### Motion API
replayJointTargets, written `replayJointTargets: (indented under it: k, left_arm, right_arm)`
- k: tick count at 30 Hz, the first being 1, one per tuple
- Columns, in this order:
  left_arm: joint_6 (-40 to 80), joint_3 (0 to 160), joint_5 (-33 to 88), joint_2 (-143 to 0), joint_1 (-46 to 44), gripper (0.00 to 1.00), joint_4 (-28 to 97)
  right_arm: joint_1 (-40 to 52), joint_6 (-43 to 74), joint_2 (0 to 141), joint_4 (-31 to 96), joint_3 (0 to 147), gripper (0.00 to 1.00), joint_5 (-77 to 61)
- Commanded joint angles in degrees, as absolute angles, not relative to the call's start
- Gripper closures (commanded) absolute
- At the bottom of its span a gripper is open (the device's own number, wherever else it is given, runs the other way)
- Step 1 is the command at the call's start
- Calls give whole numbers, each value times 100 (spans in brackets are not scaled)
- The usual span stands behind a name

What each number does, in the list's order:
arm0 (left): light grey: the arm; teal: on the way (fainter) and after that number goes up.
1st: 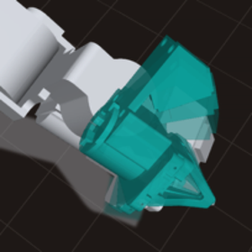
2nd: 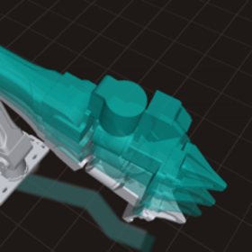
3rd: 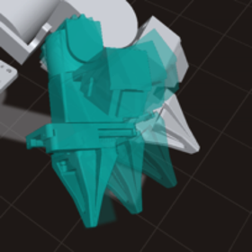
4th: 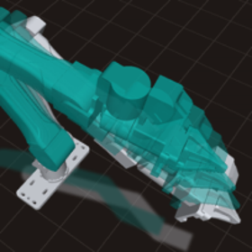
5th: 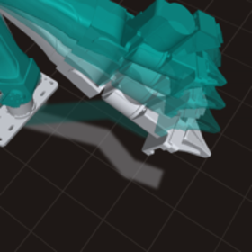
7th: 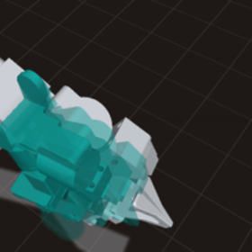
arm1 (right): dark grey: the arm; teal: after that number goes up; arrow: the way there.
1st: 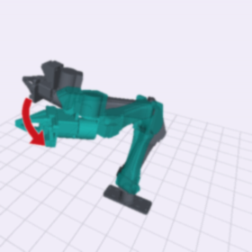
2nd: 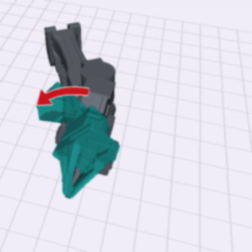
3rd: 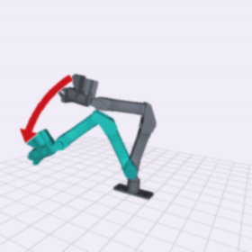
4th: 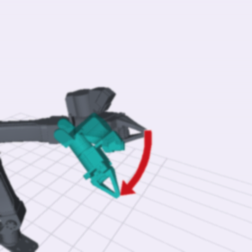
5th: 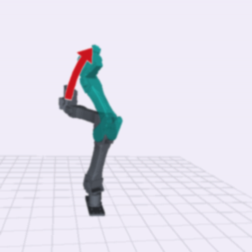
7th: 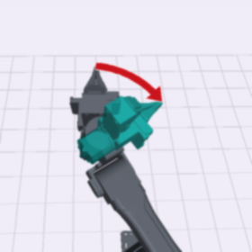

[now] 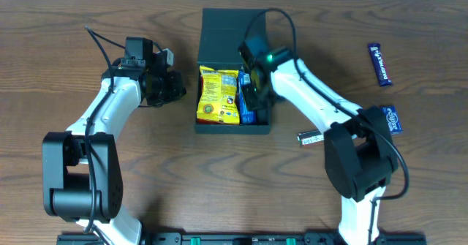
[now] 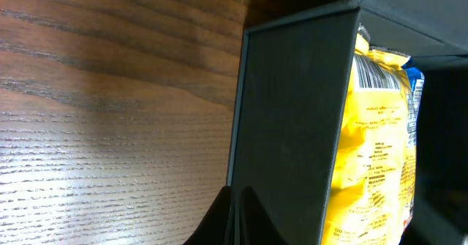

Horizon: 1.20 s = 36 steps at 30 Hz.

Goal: Pack container
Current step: 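Move the right gripper to the dark blue chocolate bar and grasp it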

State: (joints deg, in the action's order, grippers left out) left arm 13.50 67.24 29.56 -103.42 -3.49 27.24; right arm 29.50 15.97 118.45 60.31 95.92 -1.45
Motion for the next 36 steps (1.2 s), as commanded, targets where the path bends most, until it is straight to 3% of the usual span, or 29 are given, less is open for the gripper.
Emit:
replayJointTargets:
  k: [1, 6, 11, 18, 24, 25, 26, 28, 32, 36]
  left_arm:
    - [1288, 6840, 2895, -10414, -338, 94, 2762]
    - [1286, 6840, 2893, -10414, -340, 94, 2753]
    - [1288, 6840, 2895, -10416, -340, 94, 2738]
    - [1286, 6840, 2899, -10414, -340, 94, 2740]
    - [1286, 6840, 2899, -10414, -340, 94, 2722]
    - [1286, 6840, 2899, -10414, -340, 94, 2724]
    - [1286, 6840, 2899, -10416, -340, 94, 2724]
    - [1291, 6840, 2902, -10414, -340, 94, 2727]
    - [1411, 6840, 2904, -10414, -340, 94, 2740]
    - [1441, 6840, 2902, -10414, -340, 94, 2740]
  right_arm:
    - [2871, 1664, 11450, 6267, 10527, 99, 80]
    - [2185, 1020, 10954, 6007, 11026, 99, 954]
    - [884, 384, 11229, 5741, 10940, 99, 1507]
    - [-626, -290, 12099, 5448, 10940, 99, 1393]
    - [-1286, -829, 12425, 4991, 10940, 97, 836]
    - [-1367, -827, 12466, 4866, 10938, 93, 823]
    - [-1450, -827, 12525, 4746, 10940, 83, 733]
    - [-1586, -849, 12613, 4659, 10938, 48, 325]
    - [-1776, -1068, 12849, 4613, 10938, 29, -217]
    - [-1813, -1533, 13098, 4606, 10938, 25, -327]
